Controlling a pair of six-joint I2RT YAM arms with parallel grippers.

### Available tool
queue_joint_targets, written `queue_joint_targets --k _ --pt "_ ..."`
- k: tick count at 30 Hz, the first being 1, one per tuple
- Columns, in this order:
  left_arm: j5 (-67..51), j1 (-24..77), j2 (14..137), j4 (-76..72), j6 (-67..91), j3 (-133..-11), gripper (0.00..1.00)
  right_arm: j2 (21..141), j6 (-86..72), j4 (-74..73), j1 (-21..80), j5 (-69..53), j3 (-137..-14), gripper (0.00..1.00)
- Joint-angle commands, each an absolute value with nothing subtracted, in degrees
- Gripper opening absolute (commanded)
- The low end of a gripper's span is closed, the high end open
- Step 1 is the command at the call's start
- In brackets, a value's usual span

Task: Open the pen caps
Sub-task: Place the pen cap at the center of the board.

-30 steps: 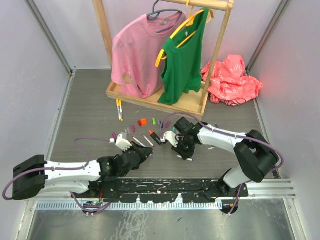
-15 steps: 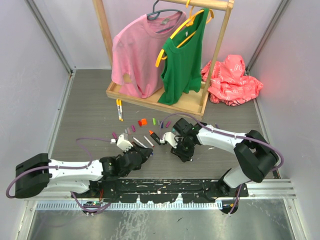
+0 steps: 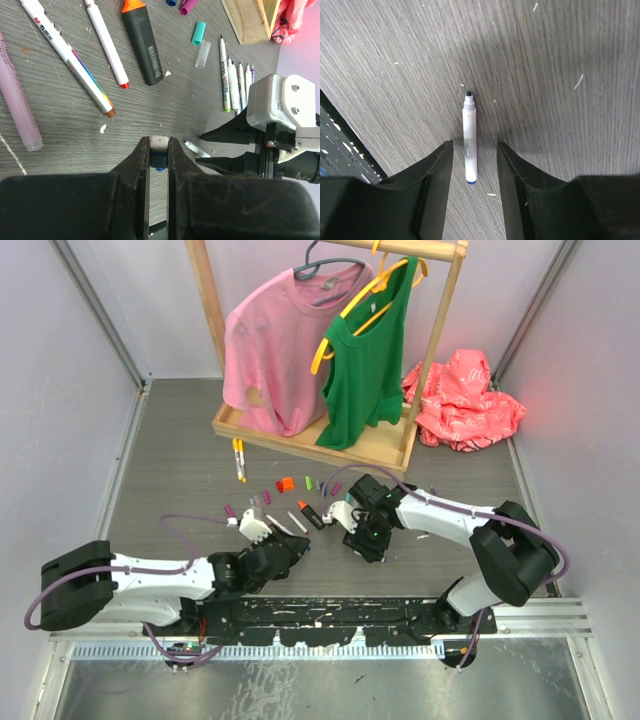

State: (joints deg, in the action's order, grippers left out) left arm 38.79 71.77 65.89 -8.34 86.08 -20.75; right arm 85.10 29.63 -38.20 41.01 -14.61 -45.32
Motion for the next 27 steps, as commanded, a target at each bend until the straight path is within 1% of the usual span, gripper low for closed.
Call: queue_joint_targets --k 1,6,10,13,16,20,23,27 --pt "39.39 72.16 67.83 -11.49 86.2 -23.76 0.0 83.25 29.51 -37.17 40.11 -13.53 -45.16 0.47" --pt "38.81 72.16 70.79 -11.69 86.2 -25.62 0.0 81.65 29.54 -37.56 39.18 -15.27 -45.79 0.48" --pt "38.66 72.14 74.91 -10.89 86.98 -28.0 0.0 78.7 30.34 -39.12 36.49 -19.61 -47.13 0.48" --pt "38.44 72.16 78.49 -5.78 89.88 -31.5 0.0 75.31 30.92 -39.65 32.49 -20.78 -47.63 0.49" --pt "37.83 72.19 81.62 -0.01 92.09 -35.84 0.0 70.92 29.79 -38.56 25.44 -19.83 -47.86 0.49" --pt "36.08 72.16 86.04 5.91 93.28 -42.4 0.0 66.79 28.18 -35.83 17.16 -18.51 -47.09 0.52" --pt "34.46 72.16 89.32 8.42 94.3 -45.68 0.0 65.52 28.06 -35.77 13.84 -19.23 -47.14 0.53" --pt "32.41 72.18 93.39 9.59 95.97 -47.99 0.0 64.8 28.12 -35.51 12.73 -19.34 -47.09 0.53"
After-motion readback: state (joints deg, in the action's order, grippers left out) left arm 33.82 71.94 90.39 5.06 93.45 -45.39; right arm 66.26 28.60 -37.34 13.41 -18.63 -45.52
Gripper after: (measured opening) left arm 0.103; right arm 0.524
